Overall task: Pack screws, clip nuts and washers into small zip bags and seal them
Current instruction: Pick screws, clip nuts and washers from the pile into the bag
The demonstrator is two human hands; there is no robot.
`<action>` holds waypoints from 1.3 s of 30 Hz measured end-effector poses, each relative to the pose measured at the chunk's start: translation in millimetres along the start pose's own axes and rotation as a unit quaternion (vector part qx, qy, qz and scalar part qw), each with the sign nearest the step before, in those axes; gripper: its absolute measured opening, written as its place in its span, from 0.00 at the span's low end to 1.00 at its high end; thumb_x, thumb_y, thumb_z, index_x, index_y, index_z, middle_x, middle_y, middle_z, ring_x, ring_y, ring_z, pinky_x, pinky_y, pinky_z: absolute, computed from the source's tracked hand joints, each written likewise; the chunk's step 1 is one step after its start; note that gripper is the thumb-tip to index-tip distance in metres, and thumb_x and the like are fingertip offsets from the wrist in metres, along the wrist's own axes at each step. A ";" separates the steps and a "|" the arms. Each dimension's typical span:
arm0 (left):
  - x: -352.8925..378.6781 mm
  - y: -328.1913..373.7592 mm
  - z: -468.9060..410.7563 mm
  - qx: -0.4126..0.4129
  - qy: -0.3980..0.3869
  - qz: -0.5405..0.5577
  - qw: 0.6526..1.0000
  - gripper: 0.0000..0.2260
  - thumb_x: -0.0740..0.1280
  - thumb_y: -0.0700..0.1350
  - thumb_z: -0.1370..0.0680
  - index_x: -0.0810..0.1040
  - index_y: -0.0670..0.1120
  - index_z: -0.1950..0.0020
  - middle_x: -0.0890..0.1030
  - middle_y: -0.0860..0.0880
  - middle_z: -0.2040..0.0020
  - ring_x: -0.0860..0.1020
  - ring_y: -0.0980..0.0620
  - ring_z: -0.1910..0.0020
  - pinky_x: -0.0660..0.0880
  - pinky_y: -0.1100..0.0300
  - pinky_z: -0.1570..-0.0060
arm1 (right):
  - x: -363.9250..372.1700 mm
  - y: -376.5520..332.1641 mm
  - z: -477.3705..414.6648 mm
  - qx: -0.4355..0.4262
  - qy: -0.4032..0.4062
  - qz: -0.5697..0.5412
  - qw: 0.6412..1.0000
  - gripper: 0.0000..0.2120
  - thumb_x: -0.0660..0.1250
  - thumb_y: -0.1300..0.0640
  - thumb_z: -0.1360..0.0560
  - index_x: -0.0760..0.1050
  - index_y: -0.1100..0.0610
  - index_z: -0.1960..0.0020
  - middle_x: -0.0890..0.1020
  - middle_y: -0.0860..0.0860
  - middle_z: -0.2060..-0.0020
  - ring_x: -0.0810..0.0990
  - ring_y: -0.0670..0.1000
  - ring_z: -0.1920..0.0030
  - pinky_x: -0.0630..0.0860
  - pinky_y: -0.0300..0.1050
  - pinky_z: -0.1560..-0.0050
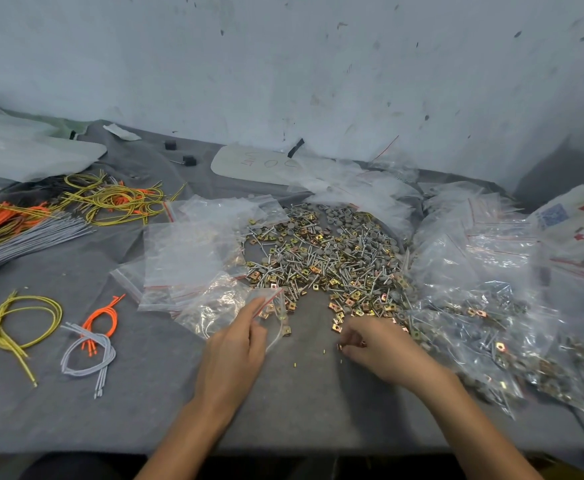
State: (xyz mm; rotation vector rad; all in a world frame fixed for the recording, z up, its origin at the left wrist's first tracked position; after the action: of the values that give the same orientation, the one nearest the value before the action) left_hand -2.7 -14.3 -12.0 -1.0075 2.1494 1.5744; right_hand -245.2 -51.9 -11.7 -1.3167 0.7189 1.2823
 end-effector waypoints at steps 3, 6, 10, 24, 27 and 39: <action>-1.3 1.7 0.4 0.000 -0.002 0.008 1.000 0.21 0.53 0.52 0.24 0.65 0.66 0.31 0.70 0.58 0.72 0.71 0.55 0.71 0.65 0.55 0.68 | 0.9 -2.3 -2.5 -0.004 0.010 -0.008 1.000 0.04 0.69 0.52 0.23 0.74 0.45 0.52 0.78 0.41 0.58 0.77 0.45 0.54 0.75 0.43 0.52; -2.1 4.6 1.0 0.003 -0.004 0.009 1.000 0.21 0.54 0.51 0.23 0.66 0.65 0.31 0.71 0.57 0.71 0.72 0.54 0.70 0.65 0.55 0.68 | -3.5 -7.1 -1.2 -0.013 0.036 -0.051 0.998 0.04 0.69 0.54 0.22 0.74 0.47 0.52 0.78 0.42 0.59 0.76 0.41 0.58 0.70 0.35 0.60; -1.1 3.7 1.4 0.007 -0.003 0.008 1.000 0.20 0.55 0.51 0.23 0.67 0.64 0.31 0.77 0.54 0.66 0.74 0.50 0.68 0.68 0.53 0.67 | -10.8 -34.1 5.4 -0.041 0.080 -0.215 0.972 0.08 0.72 0.59 0.24 0.77 0.46 0.55 0.83 0.45 0.60 0.80 0.41 0.59 0.76 0.39 0.54; -2.2 7.4 3.1 0.005 -0.015 0.019 1.000 0.22 0.57 0.50 0.23 0.75 0.55 0.29 0.85 0.48 0.45 0.81 0.41 0.48 0.77 0.48 0.52 | 3.7 -107.2 -12.5 -0.121 0.168 -0.137 0.969 0.07 0.73 0.47 0.26 0.80 0.46 0.50 0.71 0.40 0.63 0.75 0.45 0.59 0.71 0.44 0.57; -2.2 8.6 3.1 0.005 -0.016 0.019 1.000 0.22 0.57 0.49 0.23 0.75 0.55 0.30 0.85 0.47 0.51 0.81 0.41 0.53 0.77 0.47 0.55 | -8.0 -83.8 -9.0 -0.103 0.194 -0.221 0.950 0.04 0.73 0.48 0.25 0.80 0.47 0.55 0.77 0.41 0.64 0.75 0.42 0.62 0.70 0.37 0.60; -4.9 12.4 4.5 0.002 -0.008 0.012 1.000 0.20 0.64 0.40 0.21 0.76 0.55 0.31 0.81 0.49 0.64 0.76 0.47 0.67 0.71 0.51 0.66 | -3.9 0.2 -12.5 0.044 0.125 -0.016 0.991 0.08 0.68 0.44 0.23 0.73 0.46 0.55 0.76 0.42 0.57 0.76 0.49 0.51 0.75 0.49 0.51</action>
State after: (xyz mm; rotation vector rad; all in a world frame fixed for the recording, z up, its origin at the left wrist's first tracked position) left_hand -8.5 -6.5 -1.9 -0.9689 2.1611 1.5820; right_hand -242.9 -64.8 -10.5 -1.4254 0.9152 1.0582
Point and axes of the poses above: each hand's wrist, its own z-axis away from the middle knuckle, its own x-axis out of the palm, y = z × x, the point moved 8 cm from there along -z, towards the middle knuckle
